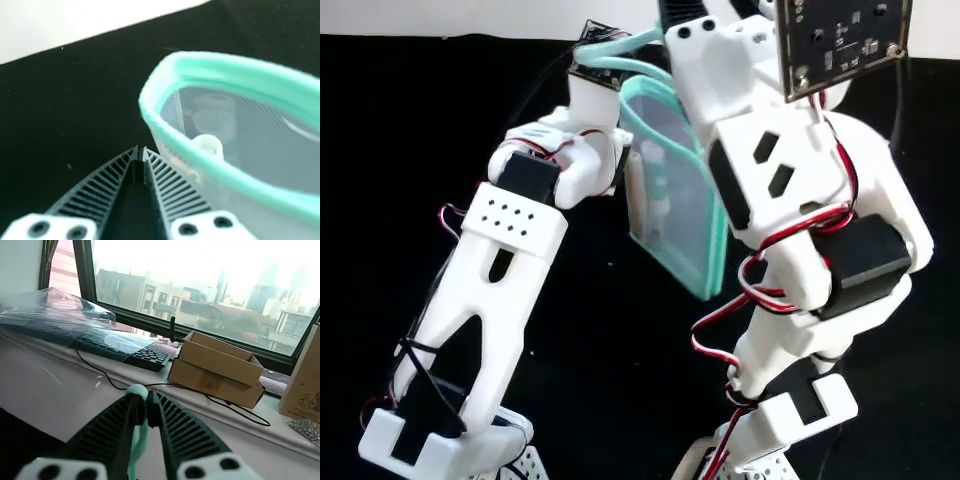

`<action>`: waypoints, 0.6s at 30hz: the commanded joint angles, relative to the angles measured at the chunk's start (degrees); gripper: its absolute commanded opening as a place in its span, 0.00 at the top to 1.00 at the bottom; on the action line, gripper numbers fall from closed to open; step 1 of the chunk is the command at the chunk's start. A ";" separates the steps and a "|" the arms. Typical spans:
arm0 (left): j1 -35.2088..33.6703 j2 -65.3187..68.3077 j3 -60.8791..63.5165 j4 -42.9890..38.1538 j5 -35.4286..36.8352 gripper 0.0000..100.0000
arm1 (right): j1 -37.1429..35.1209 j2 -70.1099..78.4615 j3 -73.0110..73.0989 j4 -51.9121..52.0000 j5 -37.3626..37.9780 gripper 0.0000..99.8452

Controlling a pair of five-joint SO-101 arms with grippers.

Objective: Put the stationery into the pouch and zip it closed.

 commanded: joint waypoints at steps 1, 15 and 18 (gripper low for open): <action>-0.22 -0.13 -0.31 -1.67 0.53 0.98 | -1.63 -2.07 -1.10 -0.31 0.26 0.99; -0.57 -0.22 3.65 -4.04 0.44 0.97 | -1.27 -2.07 6.37 -0.57 -5.27 0.99; -2.33 -0.75 3.74 -1.23 0.18 0.97 | 0.66 -1.98 6.37 -0.48 -5.45 0.99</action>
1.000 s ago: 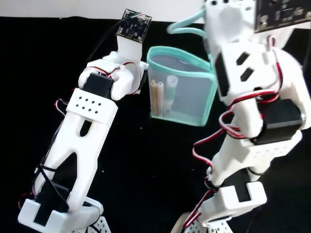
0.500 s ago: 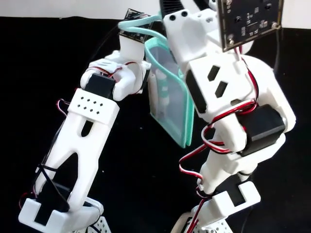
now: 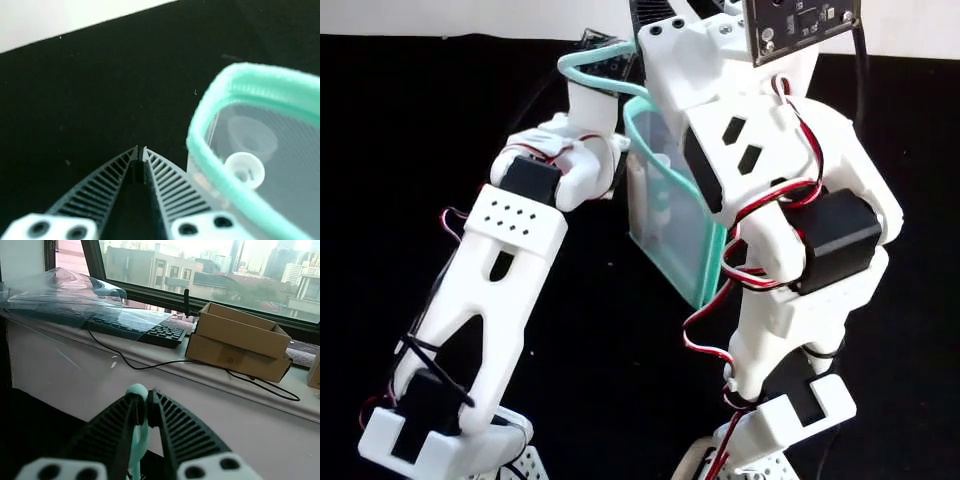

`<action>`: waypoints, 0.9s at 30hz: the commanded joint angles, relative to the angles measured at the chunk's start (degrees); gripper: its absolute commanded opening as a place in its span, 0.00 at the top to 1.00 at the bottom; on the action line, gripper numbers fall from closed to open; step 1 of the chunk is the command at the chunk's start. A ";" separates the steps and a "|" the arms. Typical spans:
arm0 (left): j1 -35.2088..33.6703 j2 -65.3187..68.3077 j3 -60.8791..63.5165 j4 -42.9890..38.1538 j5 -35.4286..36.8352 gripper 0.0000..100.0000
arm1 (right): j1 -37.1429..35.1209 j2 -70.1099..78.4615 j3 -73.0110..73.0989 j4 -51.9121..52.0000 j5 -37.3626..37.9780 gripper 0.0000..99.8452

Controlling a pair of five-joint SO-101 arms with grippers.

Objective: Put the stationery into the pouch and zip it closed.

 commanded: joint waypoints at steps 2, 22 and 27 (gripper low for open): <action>-4.00 -1.10 -0.57 2.02 0.18 0.97 | 1.63 -1.80 0.04 -0.48 -0.88 0.99; -10.51 -1.19 -28.79 49.49 11.43 0.76 | 6.81 -1.80 0.13 -5.76 -8.79 0.99; -1.63 -4.26 -28.97 49.41 13.10 0.76 | 6.90 -1.80 0.13 -5.76 -8.79 0.99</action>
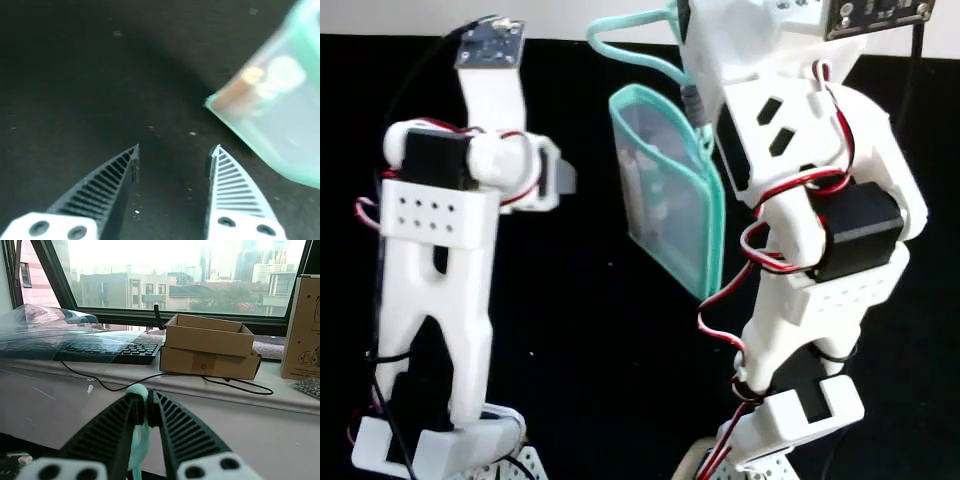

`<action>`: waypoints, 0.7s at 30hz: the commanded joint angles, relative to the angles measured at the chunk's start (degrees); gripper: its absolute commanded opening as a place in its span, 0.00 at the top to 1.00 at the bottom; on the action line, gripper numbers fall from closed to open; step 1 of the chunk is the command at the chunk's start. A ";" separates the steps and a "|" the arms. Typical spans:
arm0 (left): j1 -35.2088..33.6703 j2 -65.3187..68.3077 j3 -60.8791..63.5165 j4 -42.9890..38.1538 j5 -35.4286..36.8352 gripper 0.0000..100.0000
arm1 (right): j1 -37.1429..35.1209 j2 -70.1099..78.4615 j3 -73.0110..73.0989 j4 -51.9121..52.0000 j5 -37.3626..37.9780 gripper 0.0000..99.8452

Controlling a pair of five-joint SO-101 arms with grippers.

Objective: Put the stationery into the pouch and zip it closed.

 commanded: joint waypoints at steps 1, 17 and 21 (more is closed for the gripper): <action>8.40 -4.97 -2.33 0.70 0.97 0.76 | 0.66 -1.80 -0.04 -1.45 -0.44 0.99; 23.96 -15.16 -2.15 -0.62 14.59 0.76 | 0.75 -1.80 -0.13 -1.45 -0.44 0.99; 24.31 -15.08 -2.15 -1.32 14.51 0.77 | 0.75 -1.89 -0.13 -1.45 -0.44 0.99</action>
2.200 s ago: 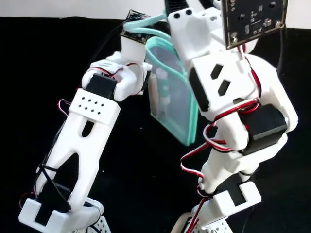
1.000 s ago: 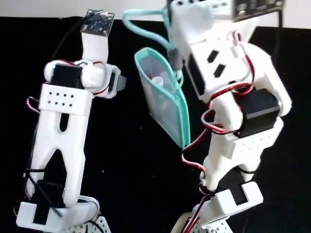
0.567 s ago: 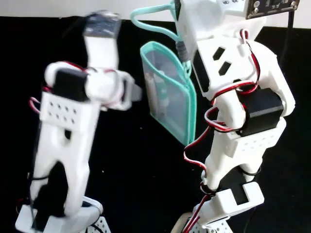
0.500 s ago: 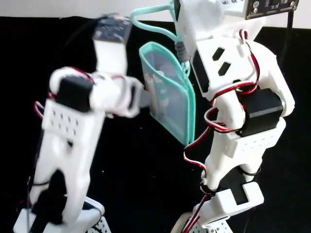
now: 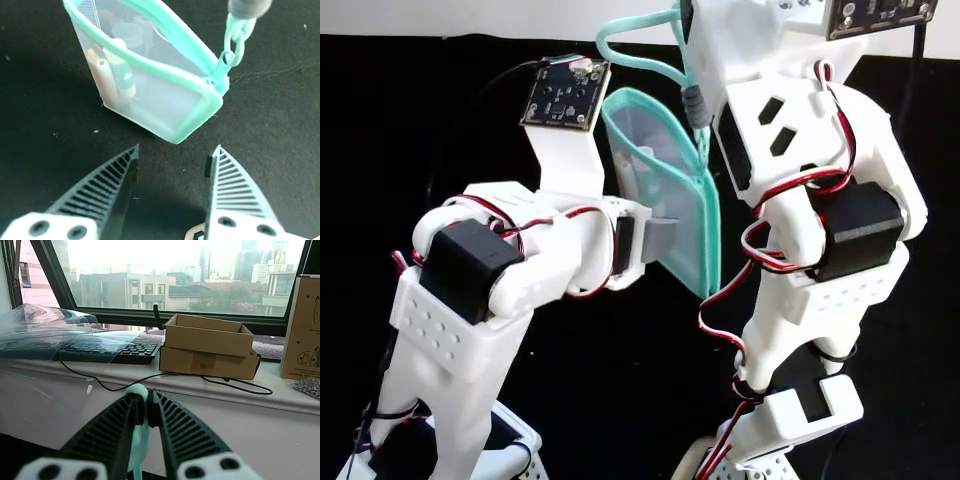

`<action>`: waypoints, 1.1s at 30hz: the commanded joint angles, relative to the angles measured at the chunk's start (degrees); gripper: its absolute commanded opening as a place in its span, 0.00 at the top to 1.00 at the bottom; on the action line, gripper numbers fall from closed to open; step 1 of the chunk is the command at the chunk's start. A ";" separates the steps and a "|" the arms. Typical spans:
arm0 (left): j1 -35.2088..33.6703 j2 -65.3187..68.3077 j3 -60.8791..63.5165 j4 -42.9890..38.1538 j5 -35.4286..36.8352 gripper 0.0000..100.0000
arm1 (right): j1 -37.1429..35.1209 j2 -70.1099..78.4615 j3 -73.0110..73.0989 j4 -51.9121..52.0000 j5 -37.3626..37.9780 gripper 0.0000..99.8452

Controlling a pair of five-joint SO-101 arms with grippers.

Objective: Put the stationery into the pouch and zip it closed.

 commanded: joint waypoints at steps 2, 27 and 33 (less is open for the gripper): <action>1.19 -1.36 -0.84 -1.93 0.26 0.77 | 0.57 -1.89 -0.13 -1.45 -0.44 0.99; 9.89 -1.01 0.04 -11.25 -6.51 0.99 | 0.57 -1.89 -0.13 -1.45 -0.53 0.99; 9.80 -0.92 0.04 -11.43 -6.42 0.94 | 0.57 -1.89 -0.13 -1.45 -0.53 0.99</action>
